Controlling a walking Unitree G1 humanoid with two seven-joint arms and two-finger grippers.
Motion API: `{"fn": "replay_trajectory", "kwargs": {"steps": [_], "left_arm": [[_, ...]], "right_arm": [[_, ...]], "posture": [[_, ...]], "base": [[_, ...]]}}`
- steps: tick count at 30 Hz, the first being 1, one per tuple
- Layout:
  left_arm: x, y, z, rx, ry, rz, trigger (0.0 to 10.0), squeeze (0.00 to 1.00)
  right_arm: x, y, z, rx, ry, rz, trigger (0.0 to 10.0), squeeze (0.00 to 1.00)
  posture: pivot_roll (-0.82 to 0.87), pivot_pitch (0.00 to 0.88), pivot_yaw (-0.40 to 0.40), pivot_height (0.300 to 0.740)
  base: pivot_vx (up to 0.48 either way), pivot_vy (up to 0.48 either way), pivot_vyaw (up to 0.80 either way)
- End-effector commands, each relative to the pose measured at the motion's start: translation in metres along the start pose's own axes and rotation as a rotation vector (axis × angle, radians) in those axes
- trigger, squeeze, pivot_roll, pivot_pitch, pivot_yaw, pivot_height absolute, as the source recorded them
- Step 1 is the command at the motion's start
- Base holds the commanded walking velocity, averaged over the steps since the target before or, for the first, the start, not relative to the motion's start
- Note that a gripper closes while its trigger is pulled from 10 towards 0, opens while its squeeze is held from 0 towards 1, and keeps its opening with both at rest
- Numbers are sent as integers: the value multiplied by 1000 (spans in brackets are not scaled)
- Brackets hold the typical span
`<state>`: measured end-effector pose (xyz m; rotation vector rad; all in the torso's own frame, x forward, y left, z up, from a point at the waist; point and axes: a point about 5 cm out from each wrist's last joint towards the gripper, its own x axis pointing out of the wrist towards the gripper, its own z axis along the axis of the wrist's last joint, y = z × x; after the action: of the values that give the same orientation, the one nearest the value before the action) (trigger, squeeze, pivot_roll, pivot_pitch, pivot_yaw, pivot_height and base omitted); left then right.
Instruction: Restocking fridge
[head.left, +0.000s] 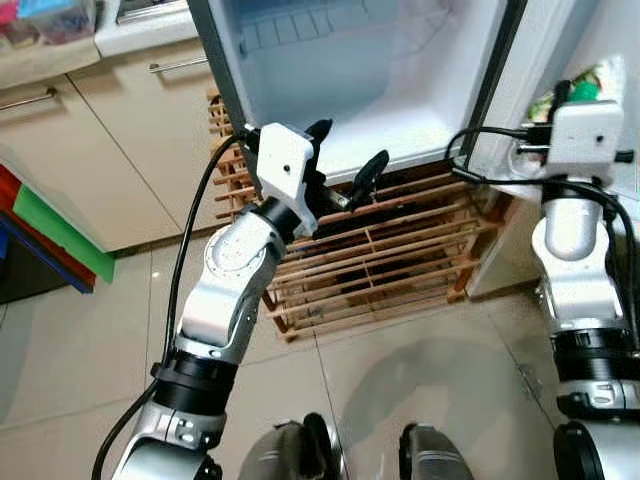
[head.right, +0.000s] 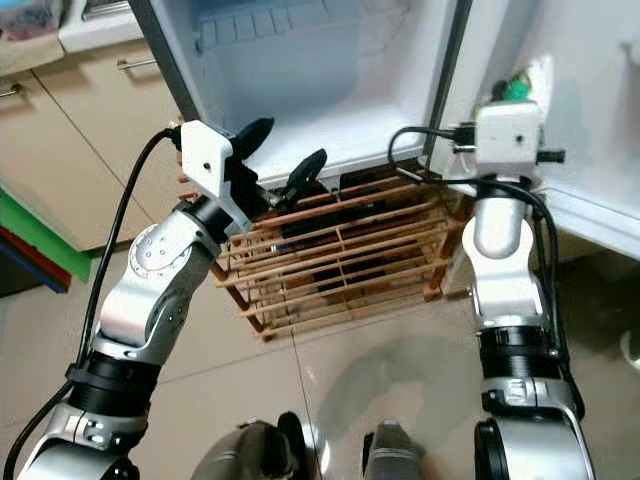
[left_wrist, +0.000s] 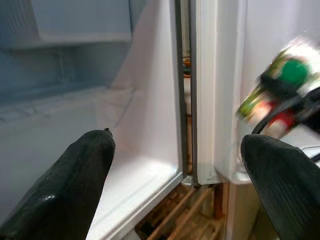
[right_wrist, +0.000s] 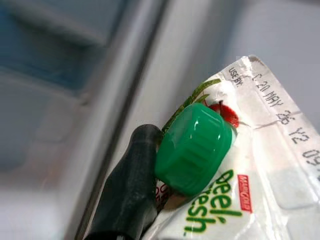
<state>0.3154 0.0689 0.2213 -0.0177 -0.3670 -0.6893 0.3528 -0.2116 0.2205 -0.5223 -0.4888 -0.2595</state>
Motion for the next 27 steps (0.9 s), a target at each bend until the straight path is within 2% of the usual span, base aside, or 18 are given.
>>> {"fn": "replay_trajectory", "kwargs": {"steps": [1, 5, 9, 12, 13, 15, 16, 17, 18, 21, 22, 24, 27], "left_arm": [[-2, 5, -1, 4, -2, 1, 10000, 0], [-2, 6, -2, -2, -12, 2, 10000, 0], [-2, 6, -2, -8, -20, 4, 10000, 0], [-2, 6, -2, -9, -21, 5, 10000, 0], [-4, 6, -4, -9, -19, 5, 10000, 0], [-6, 5, -5, -6, -12, 8, 10000, 0], [-6, 5, -5, -6, -12, 8, 10000, 0], [-7, 5, -6, -4, -9, 12, 10000, 0], [-7, 5, -6, -4, -9, 12, 10000, 0], [-7, 5, -5, 5, -9, 15, 10000, 0], [-6, 6, -3, 16, -14, 15, 10000, 0], [-5, 8, 0, 35, -20, 26, 10000, 0], [-4, 11, 1, 78, -2, 60, 10000, 0]], "right_arm": [[-1, 11, -8, -68, 0, 54, 10000, 0], [-12, 24, -36, -191, 57, 133, 10000, 0], [-20, 39, -46, -327, 48, 241, 10000, 0], [-20, 41, -46, -344, 39, 260, 10000, 0], [-13, 42, -41, -331, 19, 240, 10000, 0], [-4, 36, -37, -240, 45, 159, 10000, 0], [-4, 36, -37, -240, 45, 159, 10000, 0], [0, 32, -35, -178, 62, 105, 10000, 0], [0, 32, -35, -178, 62, 105, 10000, 0], [3, 27, -33, -8, 106, 25, 10000, 0], [3, 23, -30, 85, 114, -23, 10000, 0], [-1, 16, -25, 192, 105, -85, 10000, 0], [-14, 7, -14, 274, 79, -150, 10000, 0]], "posture": [[-259, 75, 180, 740], [-256, 72, 197, 740], [-253, 81, 205, 740], [-253, 81, 205, 740], [-238, 92, 199, 740], [-235, 91, 191, 740], [-235, 91, 191, 740], [-231, 89, 184, 740], [-231, 89, 184, 740], [-215, 91, 152, 740], [-206, 98, 125, 740], [-207, 104, 111, 740], [-218, 111, 95, 740]], "base": [[0, 0, 0], [0, 0, 0], [0, 0, 0], [0, 0, 0], [0, 0, 0], [0, 0, 0], [0, 0, 0], [0, 0, 0], [0, 0, 0], [0, 0, 0], [0, 0, 0], [0, 0, 0], [0, 0, 0]]}}
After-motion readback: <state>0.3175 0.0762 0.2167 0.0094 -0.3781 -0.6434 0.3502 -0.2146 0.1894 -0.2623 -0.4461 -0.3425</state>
